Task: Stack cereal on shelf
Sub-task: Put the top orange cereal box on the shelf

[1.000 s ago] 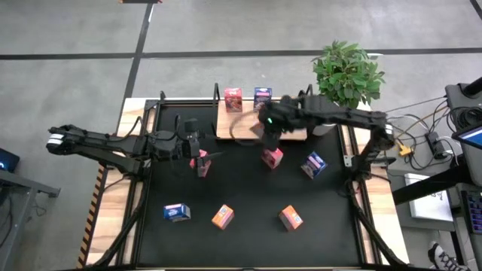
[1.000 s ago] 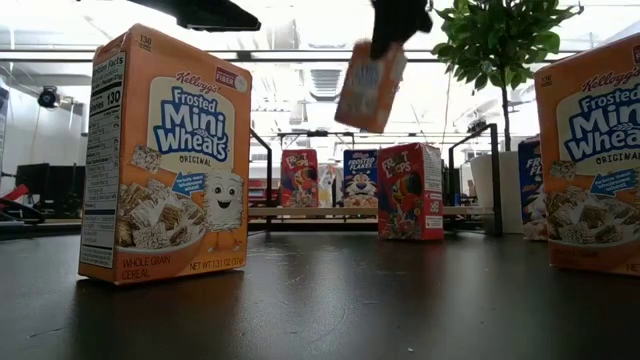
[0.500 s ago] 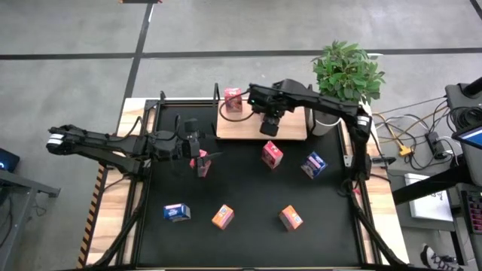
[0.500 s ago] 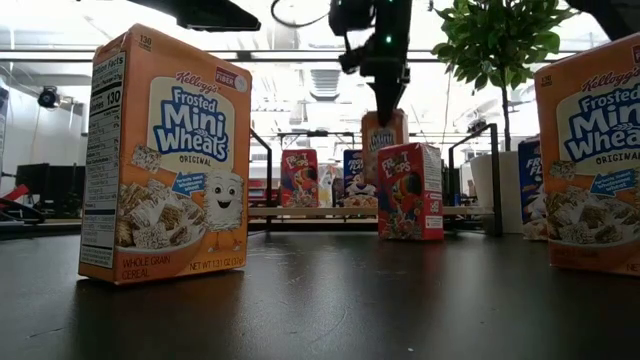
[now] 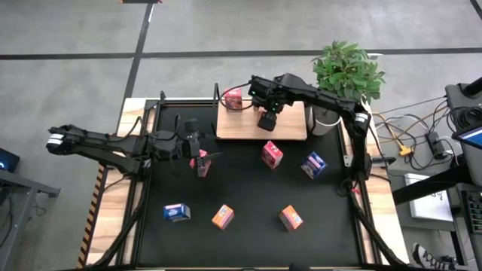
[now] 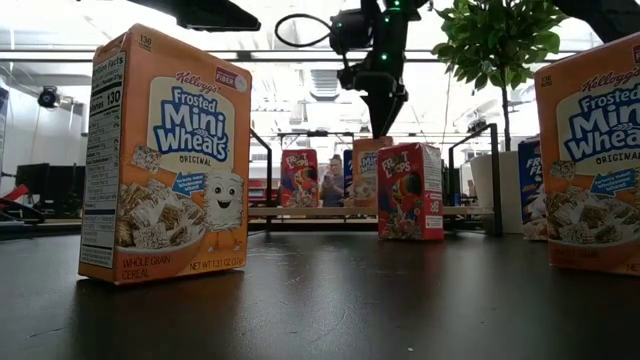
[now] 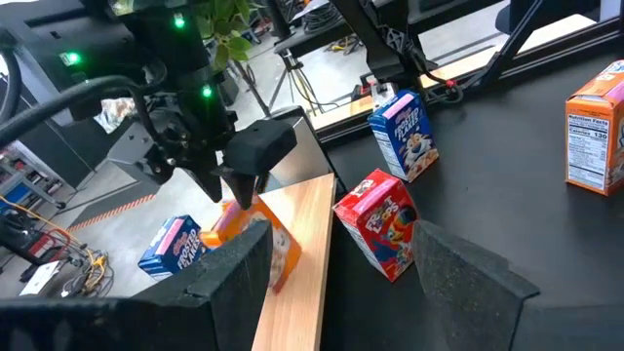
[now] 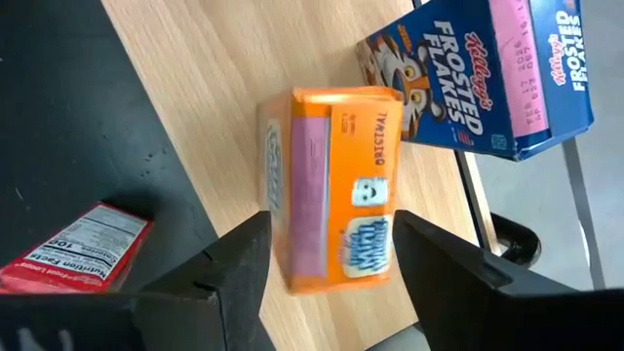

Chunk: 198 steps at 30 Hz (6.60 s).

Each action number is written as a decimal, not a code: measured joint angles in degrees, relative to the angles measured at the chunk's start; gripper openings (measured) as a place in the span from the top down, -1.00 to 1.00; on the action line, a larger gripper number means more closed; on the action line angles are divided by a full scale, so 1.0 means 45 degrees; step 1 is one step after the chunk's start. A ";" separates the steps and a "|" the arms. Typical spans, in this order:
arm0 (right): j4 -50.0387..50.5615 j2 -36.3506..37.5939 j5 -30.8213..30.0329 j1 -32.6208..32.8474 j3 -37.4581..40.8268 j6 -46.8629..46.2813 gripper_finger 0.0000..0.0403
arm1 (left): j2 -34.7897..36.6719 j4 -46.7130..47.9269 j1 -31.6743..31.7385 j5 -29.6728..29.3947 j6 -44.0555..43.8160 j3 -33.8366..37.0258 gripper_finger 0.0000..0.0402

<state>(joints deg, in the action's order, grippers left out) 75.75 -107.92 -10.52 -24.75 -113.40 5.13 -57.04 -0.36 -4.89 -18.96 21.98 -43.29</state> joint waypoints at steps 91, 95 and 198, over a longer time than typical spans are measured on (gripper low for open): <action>-0.0789 0.0811 -0.2424 0.0417 0.1172 0.0180 0.96 | -0.0005 0.0316 0.0000 0.0000 0.0000 0.0005 -0.15; -0.1019 0.0835 -0.3231 0.0010 0.0419 0.0092 0.96 | -0.0005 0.0316 0.0000 0.0000 0.0000 0.0005 -0.15; 0.0575 0.0396 -0.2308 0.1158 0.0192 -0.1195 0.96 | 0.0000 0.0787 0.0000 0.0005 -0.1030 0.0010 -0.15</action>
<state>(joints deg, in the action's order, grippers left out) 78.33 -106.14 -20.91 -19.54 -112.54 -0.25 -57.04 3.18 -4.89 -18.94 17.34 -43.24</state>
